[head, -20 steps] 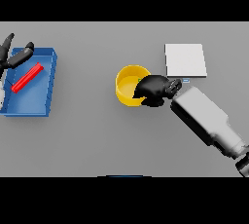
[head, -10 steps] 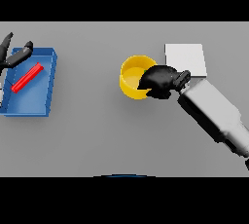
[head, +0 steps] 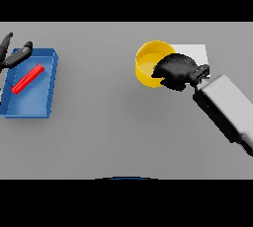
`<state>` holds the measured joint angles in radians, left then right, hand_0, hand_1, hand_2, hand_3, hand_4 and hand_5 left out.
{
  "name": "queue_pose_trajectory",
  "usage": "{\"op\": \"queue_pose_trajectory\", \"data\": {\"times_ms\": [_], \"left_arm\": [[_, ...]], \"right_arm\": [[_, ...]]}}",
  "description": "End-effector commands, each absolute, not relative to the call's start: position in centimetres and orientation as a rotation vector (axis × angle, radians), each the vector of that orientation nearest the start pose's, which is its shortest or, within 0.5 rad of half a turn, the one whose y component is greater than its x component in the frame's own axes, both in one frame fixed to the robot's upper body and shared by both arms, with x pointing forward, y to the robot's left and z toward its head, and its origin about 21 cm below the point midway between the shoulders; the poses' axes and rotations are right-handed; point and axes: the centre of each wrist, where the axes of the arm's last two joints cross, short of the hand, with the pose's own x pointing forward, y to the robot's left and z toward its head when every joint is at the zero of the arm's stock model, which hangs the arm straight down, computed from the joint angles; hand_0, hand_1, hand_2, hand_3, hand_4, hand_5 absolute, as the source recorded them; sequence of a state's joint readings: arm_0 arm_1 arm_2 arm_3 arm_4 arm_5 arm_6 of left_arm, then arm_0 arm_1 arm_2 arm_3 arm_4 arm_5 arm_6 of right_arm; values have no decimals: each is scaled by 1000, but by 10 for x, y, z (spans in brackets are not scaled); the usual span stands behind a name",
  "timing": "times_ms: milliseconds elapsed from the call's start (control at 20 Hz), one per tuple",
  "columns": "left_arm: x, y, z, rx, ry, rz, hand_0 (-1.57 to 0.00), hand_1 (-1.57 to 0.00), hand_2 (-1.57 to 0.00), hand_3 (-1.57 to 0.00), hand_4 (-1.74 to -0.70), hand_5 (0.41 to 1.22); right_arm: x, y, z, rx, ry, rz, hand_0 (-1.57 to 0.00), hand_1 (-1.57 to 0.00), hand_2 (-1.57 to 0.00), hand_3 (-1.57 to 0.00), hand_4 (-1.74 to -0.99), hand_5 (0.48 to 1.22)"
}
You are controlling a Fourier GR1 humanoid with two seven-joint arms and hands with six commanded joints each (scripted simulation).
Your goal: Pick up the red beaker and tilt it to pour out 1 green nut into yellow bowl. Pick up the yellow bowl and place it on the metallic measuring scale.
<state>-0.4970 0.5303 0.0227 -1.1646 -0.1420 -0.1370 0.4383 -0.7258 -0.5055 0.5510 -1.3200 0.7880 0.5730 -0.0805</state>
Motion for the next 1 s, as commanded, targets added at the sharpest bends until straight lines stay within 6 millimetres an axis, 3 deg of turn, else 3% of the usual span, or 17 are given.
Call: {"op": "queue_pose_trajectory", "data": {"times_ms": [0, 350, 650, 950], "left_arm": [[362, 343, 110, 543, -1151, -440, 1, 1, 1, 1, -826, 723], [360, 340, 118, 546, -1132, -433, 1, 1, 1, 1, -851, 754], [354, 337, 118, 551, -1111, -417, 1, 1, 1, 1, -862, 773], [362, 330, 117, 568, -1095, -426, 1, 1, 1, 1, -858, 804]], "right_arm": [[369, -174, 133, -579, -1238, 1961, -1550, -1570, -1504, -1174, -1741, 1220], [402, -219, 139, -738, -1235, 1815, -1567, -1571, -1553, -1155, -1741, 1221], [420, -251, 120, -773, -1157, 1723, -1570, -1571, -1517, -1170, -1741, 1221], [427, -261, 97, -740, -1140, 1668, -1571, -1571, -1398, -1342, -1741, 1221]]}}
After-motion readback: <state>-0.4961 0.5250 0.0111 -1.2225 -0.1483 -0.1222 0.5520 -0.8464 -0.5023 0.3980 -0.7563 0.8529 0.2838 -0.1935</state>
